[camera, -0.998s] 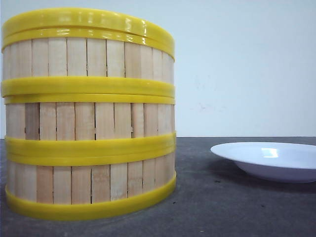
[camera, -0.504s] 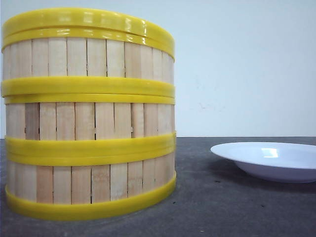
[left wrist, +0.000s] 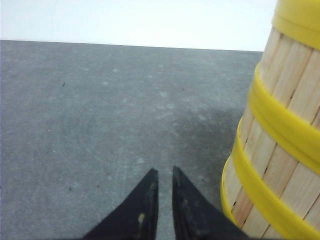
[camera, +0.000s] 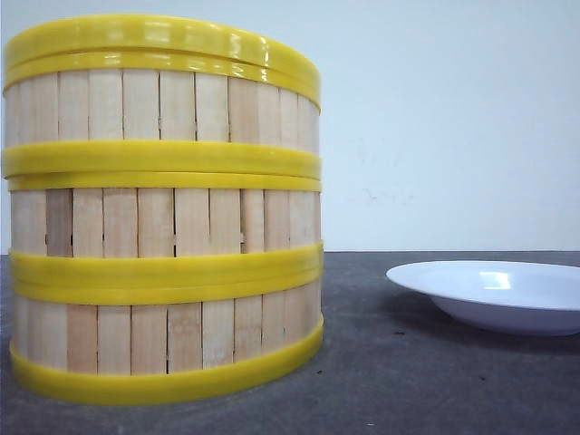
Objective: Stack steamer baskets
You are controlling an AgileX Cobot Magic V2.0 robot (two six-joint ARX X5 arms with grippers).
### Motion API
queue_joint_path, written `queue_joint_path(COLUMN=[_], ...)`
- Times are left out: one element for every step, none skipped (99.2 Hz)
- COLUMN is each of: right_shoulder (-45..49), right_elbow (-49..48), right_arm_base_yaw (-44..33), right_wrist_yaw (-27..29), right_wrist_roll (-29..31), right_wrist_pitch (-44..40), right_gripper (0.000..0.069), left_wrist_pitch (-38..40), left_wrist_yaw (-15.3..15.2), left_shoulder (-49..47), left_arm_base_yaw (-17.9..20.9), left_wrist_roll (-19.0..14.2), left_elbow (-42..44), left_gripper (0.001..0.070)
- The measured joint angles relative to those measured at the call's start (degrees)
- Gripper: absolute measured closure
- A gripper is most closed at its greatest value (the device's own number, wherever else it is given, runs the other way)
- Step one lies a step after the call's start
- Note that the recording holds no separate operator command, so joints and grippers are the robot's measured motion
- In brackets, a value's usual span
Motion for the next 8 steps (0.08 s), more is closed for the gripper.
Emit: queue_joint_path(right_shoulder=[0.0, 0.0, 0.0, 0.0, 0.0, 0.0, 0.0, 0.0], right_elbow=[0.0, 0.0, 0.0, 0.0, 0.0, 0.0, 0.0, 0.0], right_arm_base_yaw=[0.0, 0.0, 0.0, 0.0, 0.0, 0.0, 0.0, 0.0], right_wrist_yaw=[0.0, 0.0, 0.0, 0.0, 0.0, 0.0, 0.0, 0.0], right_wrist_roll=[0.0, 0.0, 0.0, 0.0, 0.0, 0.0, 0.0, 0.0], right_wrist_pitch=[0.0, 0.0, 0.0, 0.0, 0.0, 0.0, 0.0, 0.0], right_gripper=[0.0681, 0.0681, 0.0681, 0.0681, 0.0681, 0.0681, 0.0681, 0.0681], left_wrist_pitch=[0.0, 0.0, 0.0, 0.0, 0.0, 0.0, 0.0, 0.0], left_wrist_yaw=[0.0, 0.0, 0.0, 0.0, 0.0, 0.0, 0.0, 0.0], left_shoulder=[0.0, 0.0, 0.0, 0.0, 0.0, 0.0, 0.0, 0.0], left_arm_base_yaw=[0.0, 0.0, 0.0, 0.0, 0.0, 0.0, 0.0, 0.0], left_wrist_roll=[0.0, 0.0, 0.0, 0.0, 0.0, 0.0, 0.0, 0.0], left_elbow=[0.0, 0.0, 0.0, 0.0, 0.0, 0.0, 0.0, 0.0], left_gripper=[0.0685, 0.0685, 0.0685, 0.0685, 0.0685, 0.0685, 0.0685, 0.0685])
